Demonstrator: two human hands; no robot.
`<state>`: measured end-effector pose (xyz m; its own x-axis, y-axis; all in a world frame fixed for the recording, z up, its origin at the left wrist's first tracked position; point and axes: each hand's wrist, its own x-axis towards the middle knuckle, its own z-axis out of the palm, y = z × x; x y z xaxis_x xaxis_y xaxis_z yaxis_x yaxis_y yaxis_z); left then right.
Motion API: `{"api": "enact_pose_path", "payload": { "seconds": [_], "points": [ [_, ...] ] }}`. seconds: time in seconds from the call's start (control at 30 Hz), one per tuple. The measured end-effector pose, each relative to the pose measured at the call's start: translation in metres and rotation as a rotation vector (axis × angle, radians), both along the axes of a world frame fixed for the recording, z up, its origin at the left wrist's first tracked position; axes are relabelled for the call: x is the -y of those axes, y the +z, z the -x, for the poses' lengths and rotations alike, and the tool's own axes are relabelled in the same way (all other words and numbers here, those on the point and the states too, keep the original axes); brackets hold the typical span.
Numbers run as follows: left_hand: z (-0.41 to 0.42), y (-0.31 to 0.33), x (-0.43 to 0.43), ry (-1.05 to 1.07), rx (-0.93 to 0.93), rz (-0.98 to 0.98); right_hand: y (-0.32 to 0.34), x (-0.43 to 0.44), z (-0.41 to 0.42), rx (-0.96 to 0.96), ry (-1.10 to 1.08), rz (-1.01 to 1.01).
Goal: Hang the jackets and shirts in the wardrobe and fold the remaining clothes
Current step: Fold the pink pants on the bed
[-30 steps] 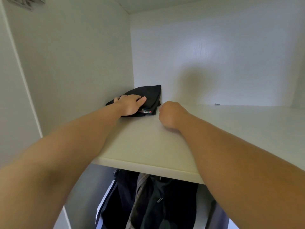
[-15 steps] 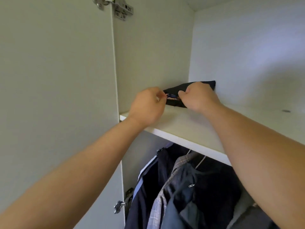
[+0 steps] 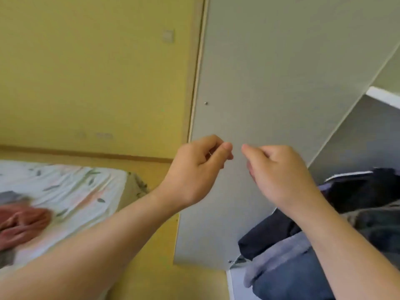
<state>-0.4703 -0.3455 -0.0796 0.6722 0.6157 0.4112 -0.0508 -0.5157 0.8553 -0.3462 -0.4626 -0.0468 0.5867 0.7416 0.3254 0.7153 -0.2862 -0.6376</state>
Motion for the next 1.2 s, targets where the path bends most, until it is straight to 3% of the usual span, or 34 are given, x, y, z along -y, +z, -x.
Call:
{"api": "enact_pose_path", "payload": {
  "seconds": [0.2, 0.37, 0.63, 0.87, 1.2],
  "points": [
    [0.142, -0.142, -0.042, 0.365, -0.231, 0.333, -0.128, -0.088, 0.116, -0.144, 0.307, 0.289],
    [0.261, -0.238, -0.057, 0.626, -0.548, 0.57, -0.226, -0.155, 0.213, -0.315, 0.459, 0.625],
    [0.425, -0.352, -0.083, 0.853, -0.791, 0.85, -0.31, -0.208, 0.36, -0.502, 0.653, 1.025],
    [0.533, -0.433, -0.148, 0.951, -0.967, 0.934, -0.382, -0.259, 0.447, -0.741, 0.547, 1.058],
    [0.614, -0.548, -0.285, 0.951, -1.147, 0.876, -0.483, -0.296, 0.513, -0.872, 0.34, 1.041]
  ]
}}
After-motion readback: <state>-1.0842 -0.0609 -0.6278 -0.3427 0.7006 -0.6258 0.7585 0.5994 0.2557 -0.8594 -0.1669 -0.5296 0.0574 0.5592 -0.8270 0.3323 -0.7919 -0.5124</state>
